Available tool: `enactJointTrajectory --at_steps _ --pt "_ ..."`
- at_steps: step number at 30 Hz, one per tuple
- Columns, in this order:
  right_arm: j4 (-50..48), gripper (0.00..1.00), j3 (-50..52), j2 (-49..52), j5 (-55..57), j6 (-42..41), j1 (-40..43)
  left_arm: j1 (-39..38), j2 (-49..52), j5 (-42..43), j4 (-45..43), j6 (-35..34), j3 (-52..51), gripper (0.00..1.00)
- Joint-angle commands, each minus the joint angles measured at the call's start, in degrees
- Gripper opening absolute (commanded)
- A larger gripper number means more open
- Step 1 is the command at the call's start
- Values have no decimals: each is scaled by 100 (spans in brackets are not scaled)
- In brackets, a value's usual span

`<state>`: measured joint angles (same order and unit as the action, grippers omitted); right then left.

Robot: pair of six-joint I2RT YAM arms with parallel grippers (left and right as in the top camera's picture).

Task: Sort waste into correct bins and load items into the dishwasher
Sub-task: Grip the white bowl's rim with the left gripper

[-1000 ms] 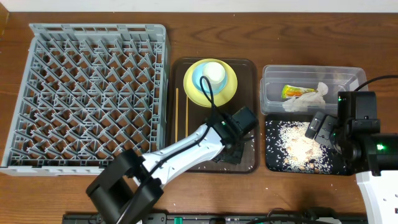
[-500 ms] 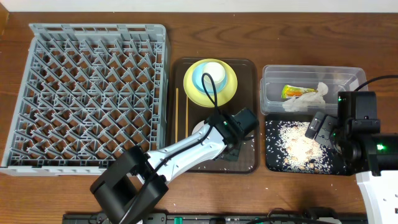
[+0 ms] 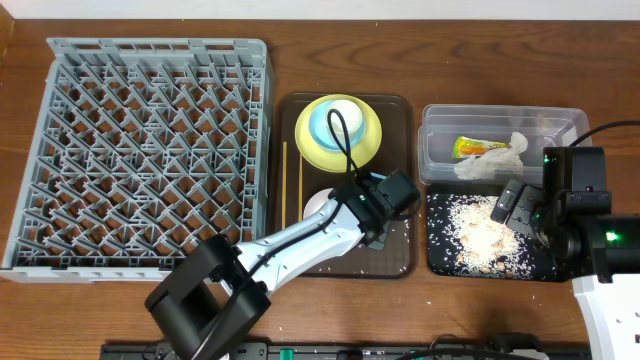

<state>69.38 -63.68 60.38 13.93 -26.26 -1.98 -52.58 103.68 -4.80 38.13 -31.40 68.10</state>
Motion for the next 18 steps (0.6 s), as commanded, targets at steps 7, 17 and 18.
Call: enactJointTrajectory --at_steps 7,17,18 --pt "4 99 -31 4 39 20 46 -17 153 -289 -7 90 -28 31" --pt "4 99 -31 7 39 20 46 -201 330 -363 -9 92 -28 27" --pt "7 99 -31 4 39 20 46 -201 339 -363 -7 94 -28 25"
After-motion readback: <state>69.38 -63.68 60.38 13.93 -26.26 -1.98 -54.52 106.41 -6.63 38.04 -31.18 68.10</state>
